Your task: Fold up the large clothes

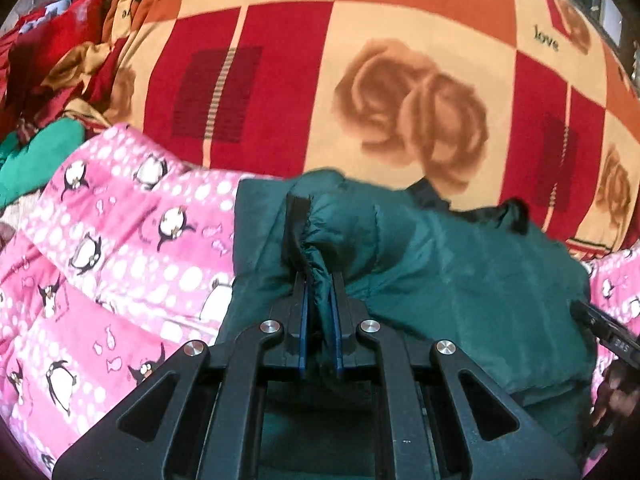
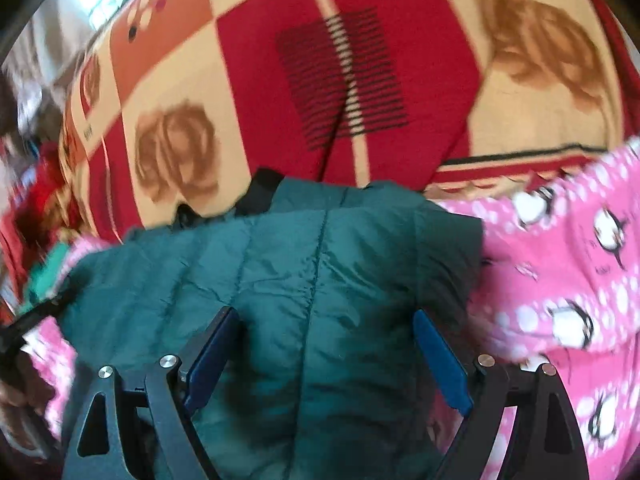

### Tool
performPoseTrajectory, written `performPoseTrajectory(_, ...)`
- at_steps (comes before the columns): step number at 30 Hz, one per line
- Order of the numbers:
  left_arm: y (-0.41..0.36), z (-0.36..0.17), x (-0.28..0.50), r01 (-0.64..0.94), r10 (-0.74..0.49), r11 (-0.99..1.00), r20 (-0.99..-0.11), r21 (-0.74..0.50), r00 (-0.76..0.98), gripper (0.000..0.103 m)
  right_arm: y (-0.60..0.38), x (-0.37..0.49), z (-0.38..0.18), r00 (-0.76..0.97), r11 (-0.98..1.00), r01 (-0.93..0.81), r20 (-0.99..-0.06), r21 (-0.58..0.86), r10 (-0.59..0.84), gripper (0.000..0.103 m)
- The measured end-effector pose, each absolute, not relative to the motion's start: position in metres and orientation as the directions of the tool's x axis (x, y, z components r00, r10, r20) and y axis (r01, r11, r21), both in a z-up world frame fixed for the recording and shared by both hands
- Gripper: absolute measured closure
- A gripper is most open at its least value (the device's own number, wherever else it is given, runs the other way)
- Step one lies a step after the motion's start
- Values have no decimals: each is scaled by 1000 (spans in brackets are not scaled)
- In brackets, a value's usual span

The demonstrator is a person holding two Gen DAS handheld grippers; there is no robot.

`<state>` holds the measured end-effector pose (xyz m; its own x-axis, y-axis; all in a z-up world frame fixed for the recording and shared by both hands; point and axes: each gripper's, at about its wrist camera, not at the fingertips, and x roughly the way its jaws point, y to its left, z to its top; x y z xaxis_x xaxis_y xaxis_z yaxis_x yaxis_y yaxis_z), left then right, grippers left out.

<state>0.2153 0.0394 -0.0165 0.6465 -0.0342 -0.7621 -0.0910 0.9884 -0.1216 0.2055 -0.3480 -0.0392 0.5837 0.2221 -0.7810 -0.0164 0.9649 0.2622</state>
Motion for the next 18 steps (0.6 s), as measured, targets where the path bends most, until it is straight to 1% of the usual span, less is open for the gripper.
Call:
performPoseTrajectory(3, 38, -24, 215, -90, -28, 990, -765, -111, 643, 95, -333, 222, -55, 550, 980, -27, -816, 197, 179, 16)
performPoseTrajectory(10, 25, -29, 218, -84, 14, 995, -769, -52, 639, 94, -329, 248, -72, 527, 984, 14, -838, 177, 143, 15)
performPoseTrajectory(15, 26, -32, 220, -90, 17, 995, -773, -52, 634, 92, -329, 235, -55, 552, 984, 17, -822, 178, 139, 15)
performPoseTrajectory(18, 27, -33, 220, -98, 19, 994, -775, -55, 632, 88, -332, 213, -33, 586, 976, 3, -791, 218, 175, 15)
